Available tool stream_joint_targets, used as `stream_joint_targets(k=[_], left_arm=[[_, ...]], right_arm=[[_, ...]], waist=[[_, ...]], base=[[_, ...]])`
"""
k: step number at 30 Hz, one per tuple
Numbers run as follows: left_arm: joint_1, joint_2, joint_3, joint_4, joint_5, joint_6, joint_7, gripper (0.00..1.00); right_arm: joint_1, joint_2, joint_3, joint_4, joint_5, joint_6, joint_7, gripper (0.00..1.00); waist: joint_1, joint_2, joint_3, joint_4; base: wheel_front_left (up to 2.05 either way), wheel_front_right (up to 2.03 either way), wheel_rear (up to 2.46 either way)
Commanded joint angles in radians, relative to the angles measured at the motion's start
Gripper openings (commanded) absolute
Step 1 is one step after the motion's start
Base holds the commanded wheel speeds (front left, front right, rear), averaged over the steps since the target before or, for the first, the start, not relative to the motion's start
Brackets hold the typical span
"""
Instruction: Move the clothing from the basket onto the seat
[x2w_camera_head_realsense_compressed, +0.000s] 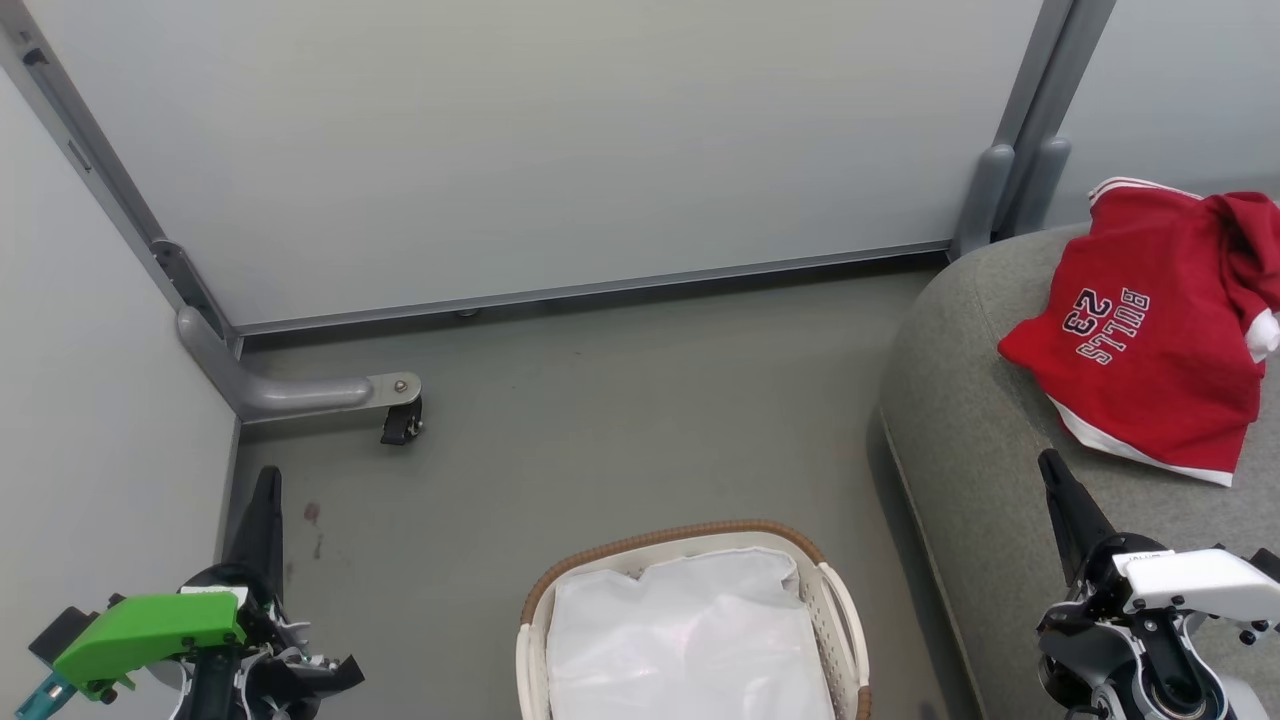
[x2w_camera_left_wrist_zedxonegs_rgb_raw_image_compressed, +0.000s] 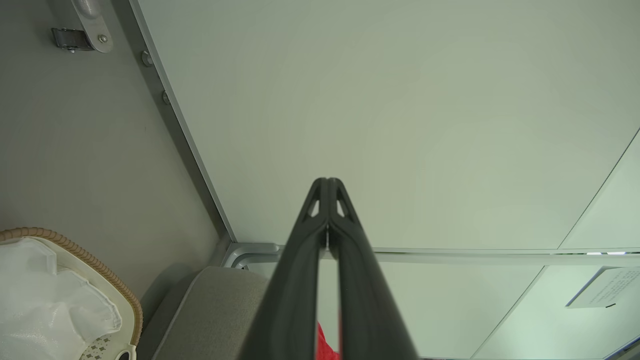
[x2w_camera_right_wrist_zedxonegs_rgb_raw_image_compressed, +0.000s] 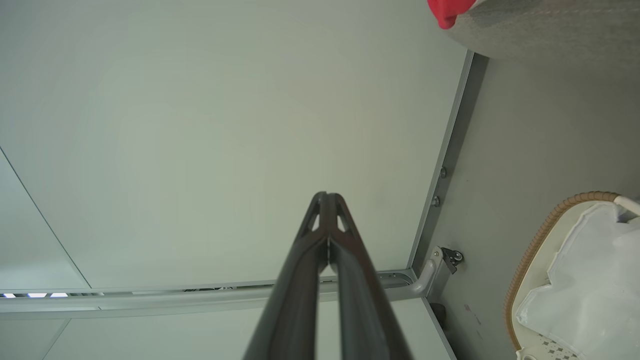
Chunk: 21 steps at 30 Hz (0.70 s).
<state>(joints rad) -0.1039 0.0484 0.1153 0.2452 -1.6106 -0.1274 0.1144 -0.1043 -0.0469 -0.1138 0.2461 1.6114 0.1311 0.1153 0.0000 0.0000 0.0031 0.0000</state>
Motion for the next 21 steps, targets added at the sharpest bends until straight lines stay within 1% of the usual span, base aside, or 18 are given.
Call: stream_joint_targets(k=[1, 21], left_arm=[[-0.01, 0.004, 0.002, -0.002, -0.003, -0.006, 0.004, 0.0], [-0.01, 0.004, 0.002, -0.002, -0.003, -0.006, 0.004, 0.0]], right_arm=[[-0.008, -0.006, -0.002, -0.004, 0.003, -0.001, 0.001, 0.0], [-0.008, -0.006, -0.002, -0.004, 0.003, -0.001, 0.001, 0.0]], waist=[[0.0, 0.0, 0.0, 0.0], [0.0, 0.0, 0.0, 0.0]], base=[[0.0, 0.0, 0.0], [0.0, 0.0, 0.0]])
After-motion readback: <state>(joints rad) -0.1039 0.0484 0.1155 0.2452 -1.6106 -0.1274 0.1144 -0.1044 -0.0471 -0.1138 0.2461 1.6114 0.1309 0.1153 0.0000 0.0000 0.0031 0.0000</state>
